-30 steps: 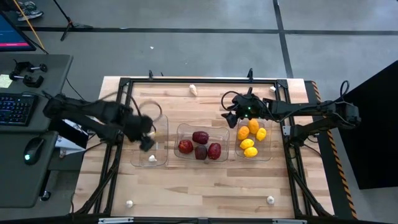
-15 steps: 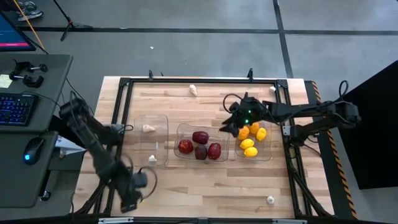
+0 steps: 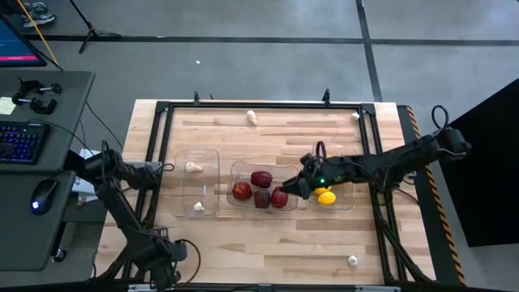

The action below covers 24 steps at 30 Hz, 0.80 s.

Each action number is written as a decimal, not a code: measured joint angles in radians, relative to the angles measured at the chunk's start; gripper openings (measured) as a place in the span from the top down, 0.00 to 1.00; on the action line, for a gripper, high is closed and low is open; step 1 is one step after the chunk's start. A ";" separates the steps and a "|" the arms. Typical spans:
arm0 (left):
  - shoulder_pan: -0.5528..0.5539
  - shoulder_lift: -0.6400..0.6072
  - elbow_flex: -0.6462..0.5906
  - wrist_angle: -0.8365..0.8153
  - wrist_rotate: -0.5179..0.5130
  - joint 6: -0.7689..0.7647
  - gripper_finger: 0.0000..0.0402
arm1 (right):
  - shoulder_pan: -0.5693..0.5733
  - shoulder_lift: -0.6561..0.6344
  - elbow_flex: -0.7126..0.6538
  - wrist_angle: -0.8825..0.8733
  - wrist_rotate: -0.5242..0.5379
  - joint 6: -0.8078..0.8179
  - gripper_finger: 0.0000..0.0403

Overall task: Sort produce into baskets
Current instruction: Put the bottom left white garlic into the left transparent bin

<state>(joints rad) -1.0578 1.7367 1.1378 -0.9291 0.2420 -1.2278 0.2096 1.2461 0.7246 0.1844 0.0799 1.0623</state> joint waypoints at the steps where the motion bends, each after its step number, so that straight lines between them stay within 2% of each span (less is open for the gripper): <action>1: 0.006 0.001 0.000 0.000 -0.015 0.040 0.31 | 0.013 0.000 0.000 0.000 0.023 0.019 0.36; 4: 0.019 0.001 0.000 0.002 -0.048 0.098 0.31 | 0.045 0.000 0.000 0.000 0.081 0.039 0.36; 7: 0.024 0.003 0.000 0.036 -0.035 0.104 0.31 | 0.060 0.000 0.000 -0.006 0.104 0.040 0.36; 11: 0.015 0.032 0.000 0.103 0.017 0.130 0.31 | 0.062 0.000 0.000 -0.020 0.104 0.040 0.36; 24: 0.016 0.164 0.006 0.096 0.027 0.130 0.32 | 0.061 0.000 0.000 -0.030 0.105 0.038 0.36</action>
<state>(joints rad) -1.0420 1.9007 1.1435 -0.8333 0.2694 -1.0973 0.2710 1.2461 0.7246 0.1543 0.1844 1.1000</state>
